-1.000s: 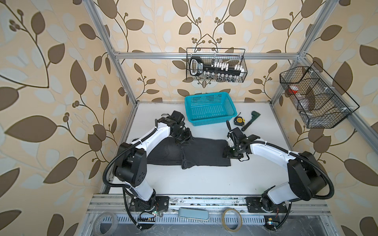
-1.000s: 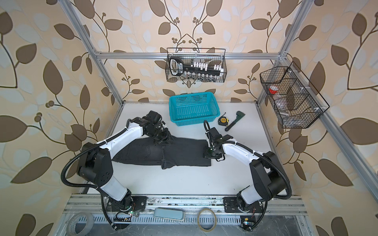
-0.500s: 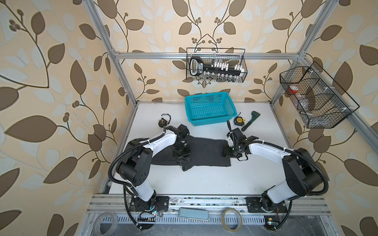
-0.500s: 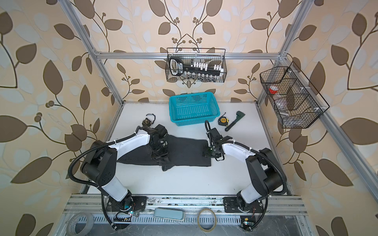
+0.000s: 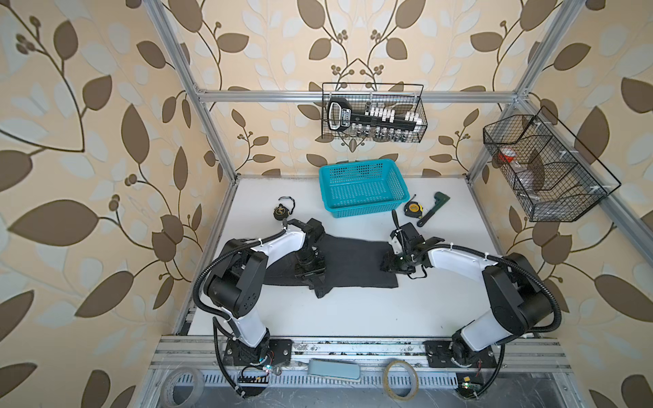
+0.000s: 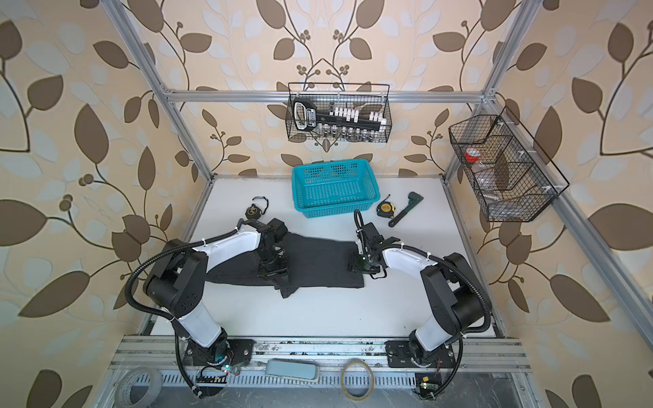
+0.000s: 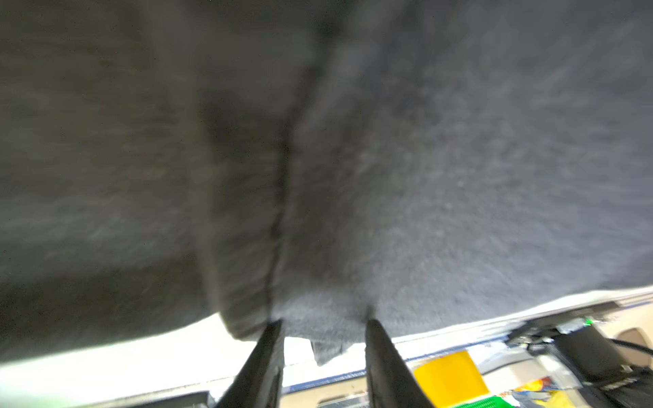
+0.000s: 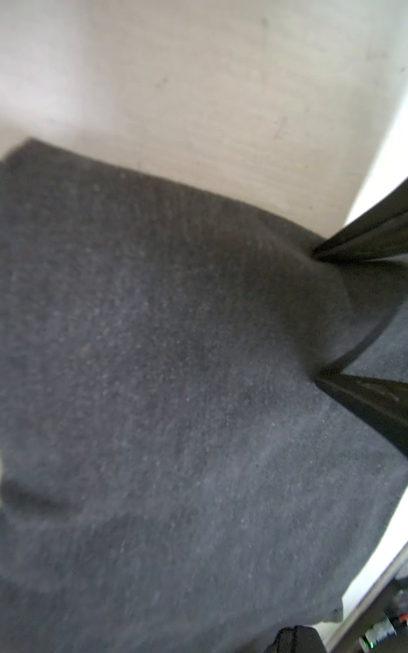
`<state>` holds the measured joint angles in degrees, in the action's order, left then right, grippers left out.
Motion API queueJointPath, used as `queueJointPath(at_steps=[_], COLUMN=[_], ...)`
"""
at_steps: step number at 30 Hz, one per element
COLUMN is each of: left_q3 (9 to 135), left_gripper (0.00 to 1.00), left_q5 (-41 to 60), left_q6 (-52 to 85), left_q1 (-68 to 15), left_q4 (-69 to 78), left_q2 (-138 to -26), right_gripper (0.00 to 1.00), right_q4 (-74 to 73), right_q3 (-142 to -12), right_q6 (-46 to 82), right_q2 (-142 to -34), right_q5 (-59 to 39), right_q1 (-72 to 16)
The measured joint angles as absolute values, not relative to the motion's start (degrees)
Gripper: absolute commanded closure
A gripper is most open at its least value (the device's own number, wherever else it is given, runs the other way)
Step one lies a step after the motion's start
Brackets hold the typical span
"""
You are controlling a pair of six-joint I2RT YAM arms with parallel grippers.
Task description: Fold and stack the trousers
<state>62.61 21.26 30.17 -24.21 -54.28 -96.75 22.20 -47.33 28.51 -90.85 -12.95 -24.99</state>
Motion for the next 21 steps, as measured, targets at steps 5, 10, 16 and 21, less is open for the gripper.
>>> queueJointPath(at_steps=[5, 10, 16, 21], left_q3=[68.12, 71.55, 71.57, 72.47], left_gripper=[0.52, 0.5, 0.5, 0.49], left_q5=[23.66, 25.08, 24.97, 24.4], left_q6=[28.73, 27.14, 25.28, 23.97], left_q1=[-18.06, -12.62, -7.25, -3.64], left_q4=[-56.21, -56.45, -57.47, -58.43], left_q2=[-94.32, -93.69, -93.69, -93.67], right_gripper=[0.44, 0.49, 0.93, 1.0], right_q4=[20.6, 18.57, 15.84, 18.59], right_q3=[-46.22, -45.25, -43.77, -43.72], right_q6=[28.56, 28.49, 27.16, 26.63], right_q2=[-90.5, -90.5, -91.22, -89.21], right_q5=[-15.88, -16.51, -17.28, -18.0], right_q1=[-23.59, -23.77, -23.7, -22.46])
